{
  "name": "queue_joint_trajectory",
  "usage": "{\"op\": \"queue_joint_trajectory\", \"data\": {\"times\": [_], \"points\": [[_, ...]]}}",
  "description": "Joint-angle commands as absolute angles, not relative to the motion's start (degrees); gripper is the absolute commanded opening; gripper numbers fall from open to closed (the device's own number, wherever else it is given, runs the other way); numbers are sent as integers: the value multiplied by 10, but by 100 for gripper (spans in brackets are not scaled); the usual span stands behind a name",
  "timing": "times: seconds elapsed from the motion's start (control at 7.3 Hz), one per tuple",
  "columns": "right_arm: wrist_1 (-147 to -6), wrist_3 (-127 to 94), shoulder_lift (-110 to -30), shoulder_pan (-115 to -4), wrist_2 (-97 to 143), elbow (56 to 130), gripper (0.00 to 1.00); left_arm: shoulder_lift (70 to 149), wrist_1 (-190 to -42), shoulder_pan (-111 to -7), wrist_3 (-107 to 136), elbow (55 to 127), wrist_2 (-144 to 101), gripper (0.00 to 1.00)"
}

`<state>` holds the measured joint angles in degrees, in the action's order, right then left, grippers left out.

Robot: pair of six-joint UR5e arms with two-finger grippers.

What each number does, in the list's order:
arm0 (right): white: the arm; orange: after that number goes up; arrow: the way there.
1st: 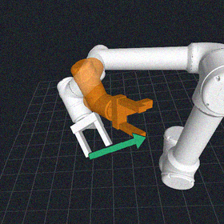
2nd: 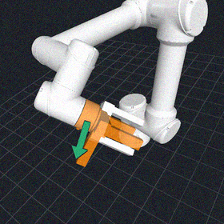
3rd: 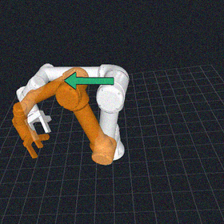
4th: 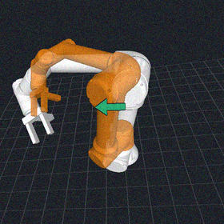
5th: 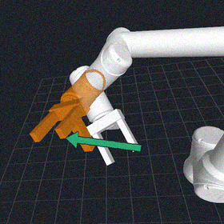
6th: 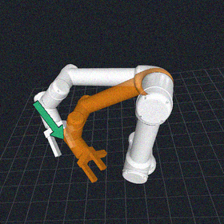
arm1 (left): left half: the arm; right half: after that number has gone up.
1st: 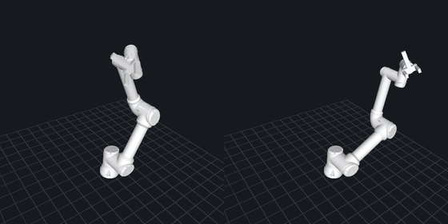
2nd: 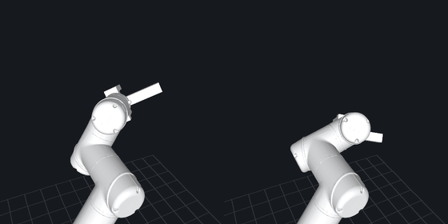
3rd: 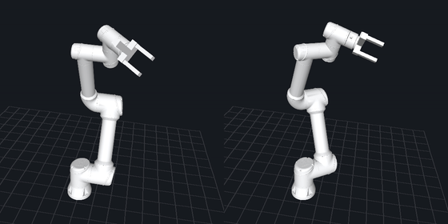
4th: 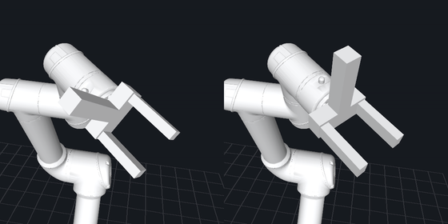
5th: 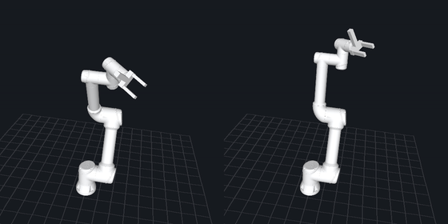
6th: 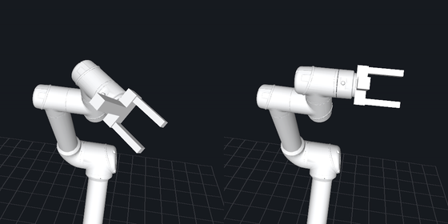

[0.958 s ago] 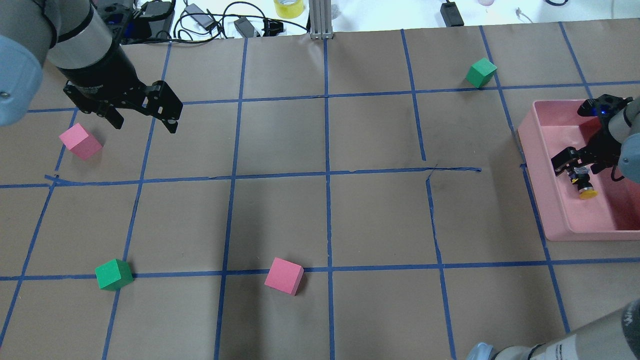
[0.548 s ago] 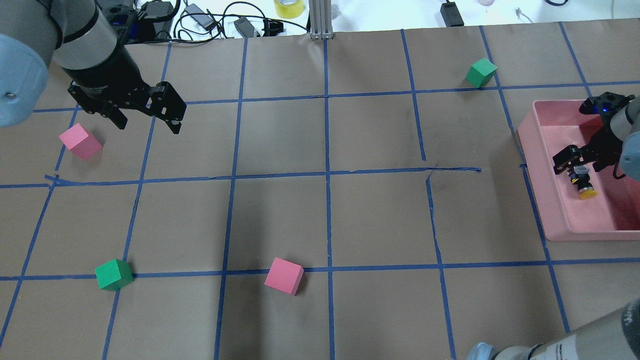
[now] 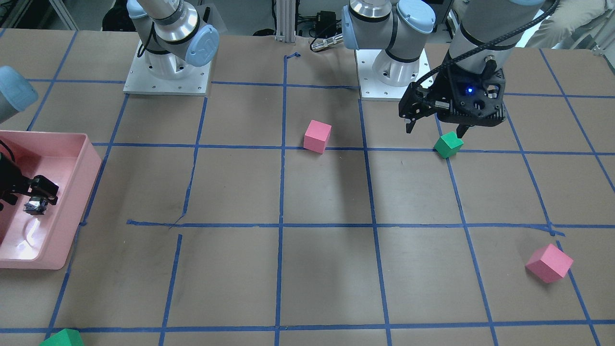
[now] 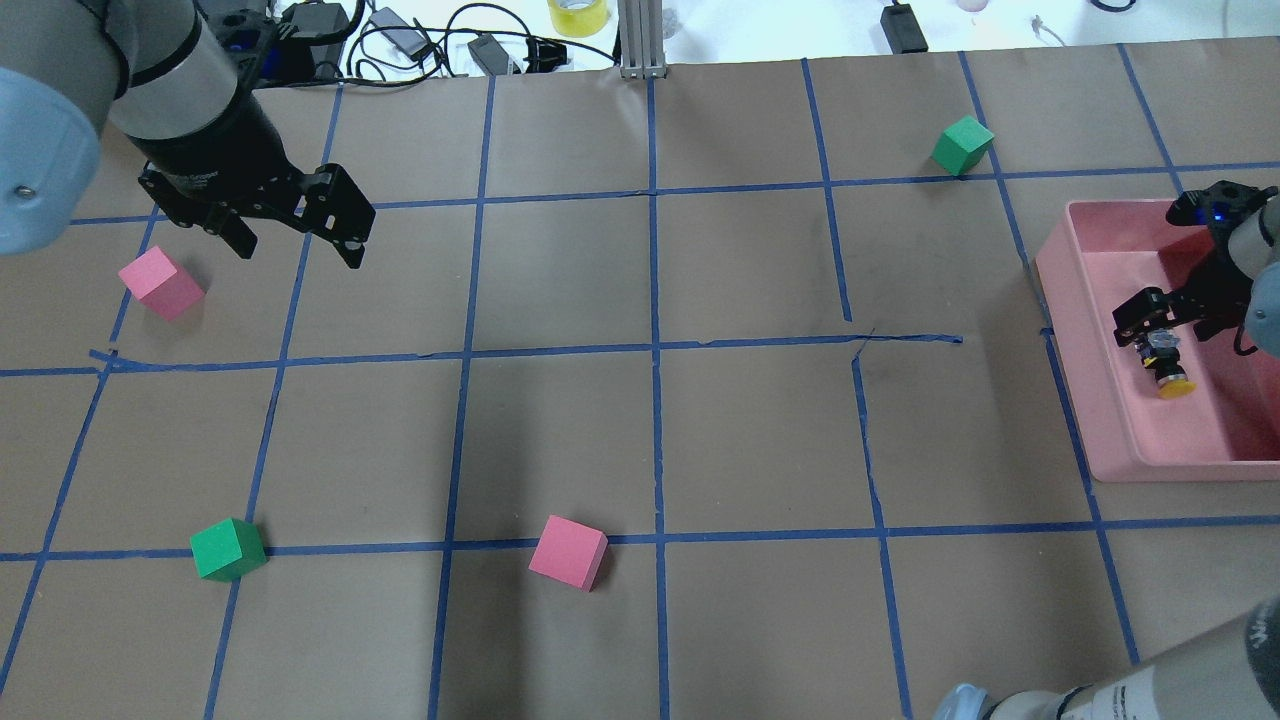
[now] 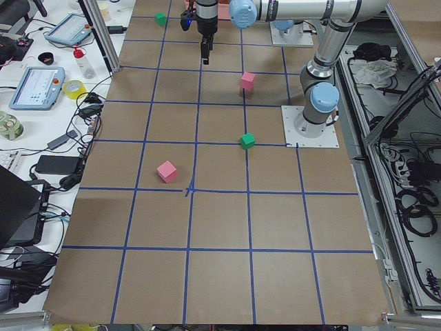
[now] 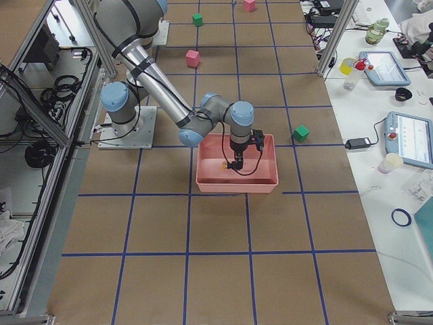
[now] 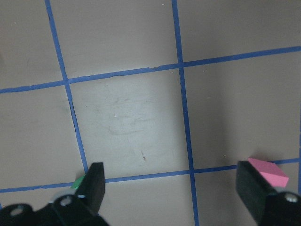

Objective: Align button upright
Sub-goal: 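Close the right gripper on the button switch body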

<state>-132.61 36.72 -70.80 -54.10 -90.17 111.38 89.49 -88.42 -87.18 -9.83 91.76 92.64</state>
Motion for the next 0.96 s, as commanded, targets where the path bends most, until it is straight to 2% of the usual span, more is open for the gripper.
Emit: {"op": "queue_joint_trajectory", "data": {"times": [0.0,0.82], "points": [[-1326,367,-706,-541,-902,1114,100,895,-884,-872,-95,918,924,100],[-1335,367,-688,-541,-901,1114,100,895,-884,-872,-98,918,928,100]]}}
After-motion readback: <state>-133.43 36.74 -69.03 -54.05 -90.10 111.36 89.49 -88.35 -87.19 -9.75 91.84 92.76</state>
